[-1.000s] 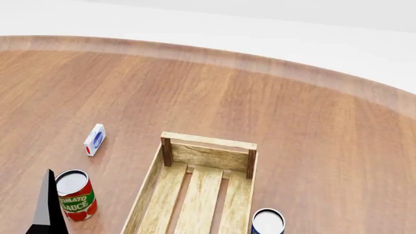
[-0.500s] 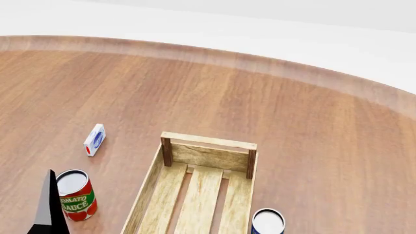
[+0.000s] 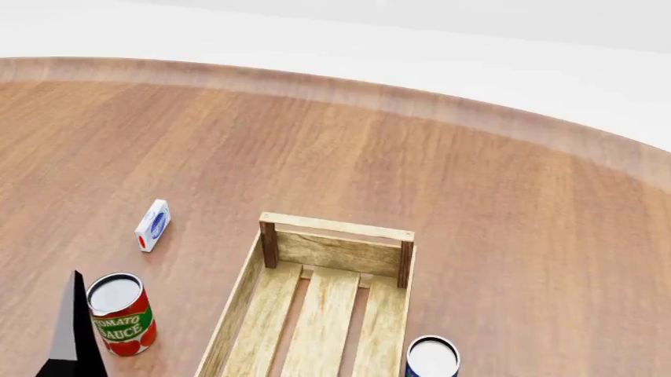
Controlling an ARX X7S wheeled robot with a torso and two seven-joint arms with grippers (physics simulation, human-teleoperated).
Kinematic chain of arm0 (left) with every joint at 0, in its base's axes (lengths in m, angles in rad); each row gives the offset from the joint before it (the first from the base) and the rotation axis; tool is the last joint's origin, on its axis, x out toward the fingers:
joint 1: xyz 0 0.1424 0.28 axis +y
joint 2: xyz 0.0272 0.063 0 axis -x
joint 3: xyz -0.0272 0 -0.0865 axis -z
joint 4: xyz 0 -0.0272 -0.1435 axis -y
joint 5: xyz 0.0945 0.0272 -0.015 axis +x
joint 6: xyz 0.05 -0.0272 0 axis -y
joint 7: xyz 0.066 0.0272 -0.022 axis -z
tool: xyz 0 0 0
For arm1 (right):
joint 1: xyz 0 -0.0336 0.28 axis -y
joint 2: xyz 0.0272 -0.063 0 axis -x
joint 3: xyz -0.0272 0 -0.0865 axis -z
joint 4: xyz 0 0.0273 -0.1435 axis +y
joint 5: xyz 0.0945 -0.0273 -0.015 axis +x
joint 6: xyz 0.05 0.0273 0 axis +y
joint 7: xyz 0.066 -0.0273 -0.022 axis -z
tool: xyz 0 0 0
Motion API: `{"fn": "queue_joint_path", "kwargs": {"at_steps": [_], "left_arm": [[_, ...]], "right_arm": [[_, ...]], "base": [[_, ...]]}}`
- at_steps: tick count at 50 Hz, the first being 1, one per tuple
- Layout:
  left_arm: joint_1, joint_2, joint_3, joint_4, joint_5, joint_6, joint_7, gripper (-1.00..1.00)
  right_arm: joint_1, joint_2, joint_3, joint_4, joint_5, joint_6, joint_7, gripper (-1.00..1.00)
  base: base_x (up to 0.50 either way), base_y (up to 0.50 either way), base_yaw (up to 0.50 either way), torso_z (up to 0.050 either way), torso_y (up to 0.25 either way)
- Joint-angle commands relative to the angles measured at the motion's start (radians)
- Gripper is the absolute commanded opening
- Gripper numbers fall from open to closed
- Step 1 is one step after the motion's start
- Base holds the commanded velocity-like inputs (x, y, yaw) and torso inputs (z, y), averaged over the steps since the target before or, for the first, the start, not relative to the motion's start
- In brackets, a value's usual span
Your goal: Pick up the butter and put it in the tray.
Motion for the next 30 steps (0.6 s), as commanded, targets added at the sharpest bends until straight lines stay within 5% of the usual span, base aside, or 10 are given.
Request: {"fn": "queue_joint_path", "kwargs": {"at_steps": [1,30], "left_arm": [[-0.015,-0.008,-0.003,0.036,-0.017,-0.046,-0.015,1.0],[-0.006,-0.017,-0.016,-0.006,-0.024,0.015,-0.018,1.0]], "right_arm": [[0.049,-0.028,-0.091,0.057,-0.039,-0.021,-0.023,1.0],[0.043,-0.083,-0.178,0.229,-0.122,-0.127,-0.018,1.0]], "base": [[0.0,0.0,0.0,0.0,0.0],[0.0,0.0,0.0,0.0,0.0]]}}
